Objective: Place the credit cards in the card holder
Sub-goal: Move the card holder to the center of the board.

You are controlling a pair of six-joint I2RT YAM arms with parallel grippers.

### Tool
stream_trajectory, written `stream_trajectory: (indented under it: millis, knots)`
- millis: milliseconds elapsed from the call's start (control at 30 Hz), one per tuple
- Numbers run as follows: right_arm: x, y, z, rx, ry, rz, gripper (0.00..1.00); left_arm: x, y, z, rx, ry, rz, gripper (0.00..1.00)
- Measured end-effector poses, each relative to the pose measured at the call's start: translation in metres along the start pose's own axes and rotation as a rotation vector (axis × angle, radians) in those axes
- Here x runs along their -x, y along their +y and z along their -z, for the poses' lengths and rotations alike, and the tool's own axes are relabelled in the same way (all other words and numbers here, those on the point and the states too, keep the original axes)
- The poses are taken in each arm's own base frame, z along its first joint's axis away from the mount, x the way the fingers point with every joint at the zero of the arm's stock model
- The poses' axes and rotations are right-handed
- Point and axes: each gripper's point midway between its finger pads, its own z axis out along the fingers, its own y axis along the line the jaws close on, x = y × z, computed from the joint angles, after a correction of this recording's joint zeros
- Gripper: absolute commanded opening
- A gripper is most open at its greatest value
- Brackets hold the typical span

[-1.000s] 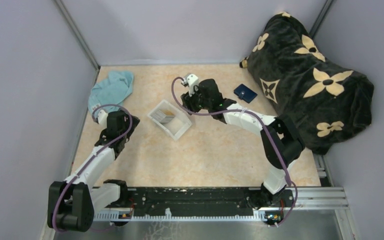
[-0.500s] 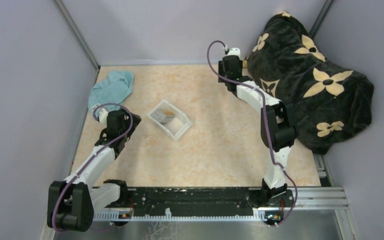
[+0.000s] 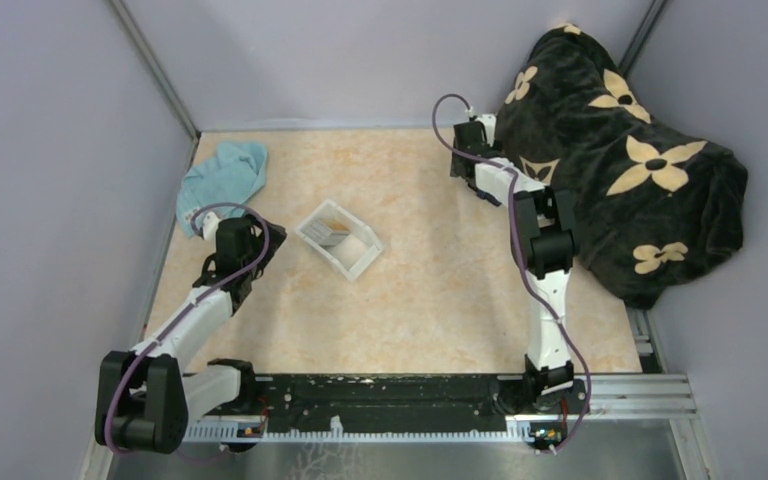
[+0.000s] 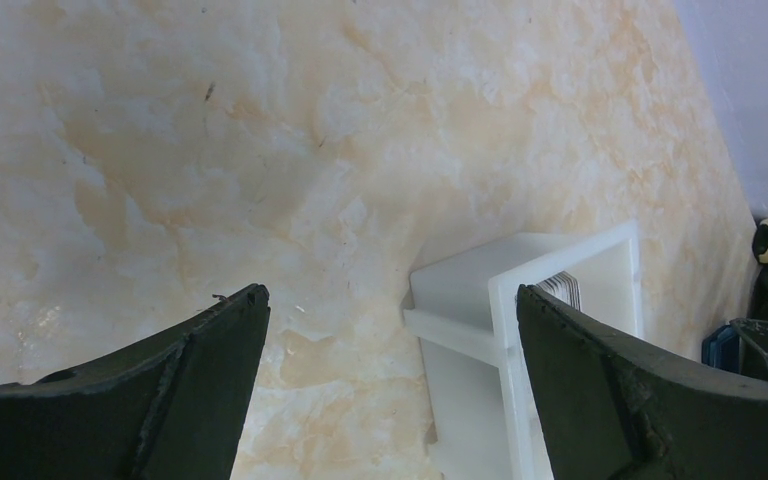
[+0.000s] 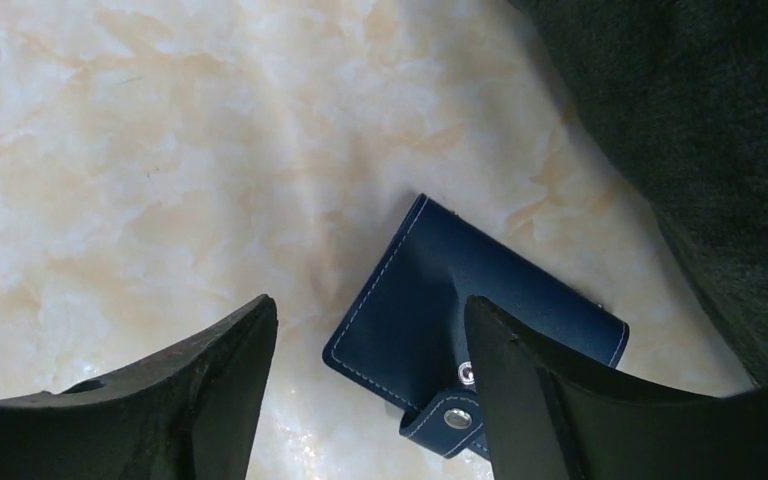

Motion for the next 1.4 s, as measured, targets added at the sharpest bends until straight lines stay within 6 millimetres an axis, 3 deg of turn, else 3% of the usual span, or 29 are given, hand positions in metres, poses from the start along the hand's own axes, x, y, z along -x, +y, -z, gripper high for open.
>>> stream_trajectory:
  millis: [233,433,700,867,1033,1133,1400]
  knots:
    - [0.013,-0.007,-0.014,-0.033,-0.001,-0.024,0.73,-0.002,-0.004,-0.002,-0.015,0.007,0.0,0.99]
    - [-0.006,-0.017,-0.03,-0.072,0.063,-0.002,0.72,-0.003,-0.005,-0.003,-0.023,0.011,0.002,0.99]
    - [-0.007,-0.024,-0.032,-0.096,0.109,0.012,0.56,-0.006,-0.006,-0.003,-0.035,0.017,0.002,0.99]
    - [-0.014,-0.023,-0.03,-0.082,0.114,-0.008,0.54,-0.008,-0.007,-0.002,-0.039,0.024,0.007,0.99]
    - [-0.034,-0.022,-0.007,-0.07,0.132,-0.005,0.54,-0.009,-0.009,0.001,-0.05,0.028,0.017,0.99]
    - [-0.054,-0.012,0.017,-0.05,0.151,0.01,0.54,-0.007,-0.013,0.006,-0.066,0.02,0.021,0.99]
    - [-0.113,0.047,0.096,0.057,0.174,0.091,0.54,0.004,-0.019,0.024,-0.1,-0.003,0.029,0.99]
